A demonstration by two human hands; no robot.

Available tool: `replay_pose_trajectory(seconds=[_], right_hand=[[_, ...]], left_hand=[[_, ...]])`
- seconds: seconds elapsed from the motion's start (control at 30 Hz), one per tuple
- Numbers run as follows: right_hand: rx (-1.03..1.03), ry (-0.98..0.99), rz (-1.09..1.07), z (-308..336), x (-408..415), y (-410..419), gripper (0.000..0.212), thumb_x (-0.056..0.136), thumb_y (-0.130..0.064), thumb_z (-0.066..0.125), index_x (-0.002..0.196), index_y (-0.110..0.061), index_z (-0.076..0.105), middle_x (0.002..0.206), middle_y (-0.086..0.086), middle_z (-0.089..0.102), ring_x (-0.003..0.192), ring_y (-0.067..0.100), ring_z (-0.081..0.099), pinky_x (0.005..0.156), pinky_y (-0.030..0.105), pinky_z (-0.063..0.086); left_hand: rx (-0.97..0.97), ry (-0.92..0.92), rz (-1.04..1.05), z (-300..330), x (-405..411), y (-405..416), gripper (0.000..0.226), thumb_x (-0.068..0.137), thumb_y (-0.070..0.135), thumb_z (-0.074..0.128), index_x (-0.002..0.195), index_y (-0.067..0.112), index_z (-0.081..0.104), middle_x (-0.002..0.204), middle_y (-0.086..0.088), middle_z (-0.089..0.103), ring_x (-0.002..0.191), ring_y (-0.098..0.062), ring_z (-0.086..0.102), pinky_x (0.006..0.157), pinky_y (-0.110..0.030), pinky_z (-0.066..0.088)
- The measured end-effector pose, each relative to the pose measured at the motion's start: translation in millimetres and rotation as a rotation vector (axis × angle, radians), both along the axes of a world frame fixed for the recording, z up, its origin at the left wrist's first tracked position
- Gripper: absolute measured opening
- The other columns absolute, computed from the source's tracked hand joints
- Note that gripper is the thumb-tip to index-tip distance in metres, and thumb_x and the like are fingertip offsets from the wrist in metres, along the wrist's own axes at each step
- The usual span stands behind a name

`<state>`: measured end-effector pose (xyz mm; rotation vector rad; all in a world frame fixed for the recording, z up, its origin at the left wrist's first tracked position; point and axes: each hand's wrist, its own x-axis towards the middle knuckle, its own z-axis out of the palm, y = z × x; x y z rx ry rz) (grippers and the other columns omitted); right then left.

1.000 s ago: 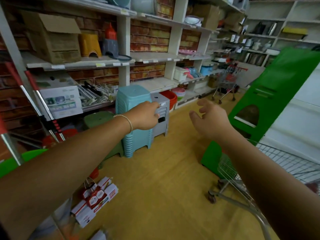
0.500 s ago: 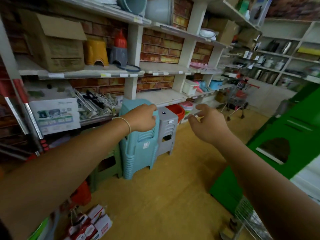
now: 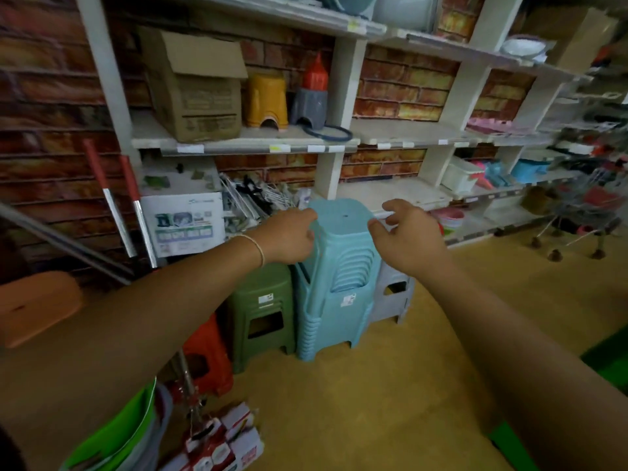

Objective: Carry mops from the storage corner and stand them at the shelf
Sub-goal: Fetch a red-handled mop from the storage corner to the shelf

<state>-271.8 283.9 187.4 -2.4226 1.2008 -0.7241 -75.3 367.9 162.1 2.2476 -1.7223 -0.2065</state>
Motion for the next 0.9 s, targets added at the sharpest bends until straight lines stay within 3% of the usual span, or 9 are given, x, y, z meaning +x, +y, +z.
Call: replay_pose_trajectory(seconds=[0.07, 0.2, 0.37, 0.5, 0.63, 0.77, 0.9], right_hand=[[0.013, 0.001, 0.058, -4, 23, -19, 0.053, 0.096, -0.038, 0.058, 0.141, -0.011, 0.049, 0.127, 0.013, 0.063, 0.116, 0.027, 0.059, 0.099, 0.036, 0.045], [0.022, 0.017, 0.179, -10, 70, -58, 0.050, 0.098, -0.037, 0.057, 0.140, -0.011, 0.050, 0.127, 0.015, 0.062, 0.118, 0.030, 0.058, 0.098, 0.035, 0.044], [0.024, 0.046, 0.336, -11, 128, -102, 0.049, 0.099, -0.036, 0.054, 0.140, -0.010, 0.051, 0.135, 0.013, 0.060, 0.125, 0.030, 0.055, 0.099, 0.030, 0.041], [0.028, 0.076, 0.476, -15, 174, -126, 0.046, 0.098, -0.038, 0.055, 0.134, -0.010, 0.054, 0.121, 0.013, 0.065, 0.114, 0.031, 0.060, 0.090, 0.032, 0.044], [0.053, 0.091, 0.601, -25, 219, -122, 0.051, 0.098, -0.042, 0.054, 0.140, -0.013, 0.050, 0.131, 0.012, 0.062, 0.117, 0.030, 0.059, 0.090, 0.030, 0.043], [0.090, 0.151, 0.705, -46, 262, -107, 0.052, 0.098, -0.043, 0.053, 0.142, -0.015, 0.048, 0.131, 0.009, 0.061, 0.119, 0.029, 0.057, 0.089, 0.030, 0.041], [0.119, 0.178, 0.767, -61, 307, -84, 0.051, 0.097, -0.043, 0.054, 0.139, -0.014, 0.051, 0.127, 0.009, 0.063, 0.113, 0.029, 0.060, 0.094, 0.035, 0.049]], left_hand=[[0.003, 0.002, 0.054, -2, 15, -7, 0.029, 0.099, 0.021, 0.042, 0.124, 0.007, 0.048, 0.119, -0.011, 0.053, 0.101, -0.027, 0.052, 0.079, -0.032, 0.041], [-0.013, 0.017, 0.173, -4, 50, -23, 0.038, 0.099, 0.027, 0.044, 0.131, 0.007, 0.045, 0.125, -0.019, 0.054, 0.112, -0.036, 0.054, 0.093, -0.043, 0.047], [0.008, 0.030, 0.343, -6, 88, -38, 0.043, 0.102, 0.032, 0.043, 0.137, 0.007, 0.042, 0.133, -0.019, 0.052, 0.119, -0.037, 0.052, 0.097, -0.042, 0.044], [0.015, 0.046, 0.522, -14, 118, -30, 0.051, 0.101, 0.030, 0.045, 0.147, 0.010, 0.034, 0.147, -0.019, 0.043, 0.130, -0.036, 0.046, 0.107, -0.042, 0.040], [-0.006, 0.048, 0.701, -35, 140, -4, 0.048, 0.100, 0.027, 0.047, 0.143, 0.009, 0.040, 0.137, -0.020, 0.052, 0.121, -0.037, 0.053, 0.100, -0.035, 0.042], [-0.001, 0.031, 0.821, -49, 160, 24, 0.030, 0.097, 0.021, 0.047, 0.121, 0.005, 0.054, 0.116, -0.018, 0.062, 0.107, -0.038, 0.059, 0.084, -0.033, 0.043], [0.016, 0.068, 0.870, -58, 180, 53, 0.030, 0.096, 0.020, 0.050, 0.122, 0.006, 0.055, 0.114, -0.020, 0.063, 0.101, -0.038, 0.060, 0.082, -0.034, 0.046]])
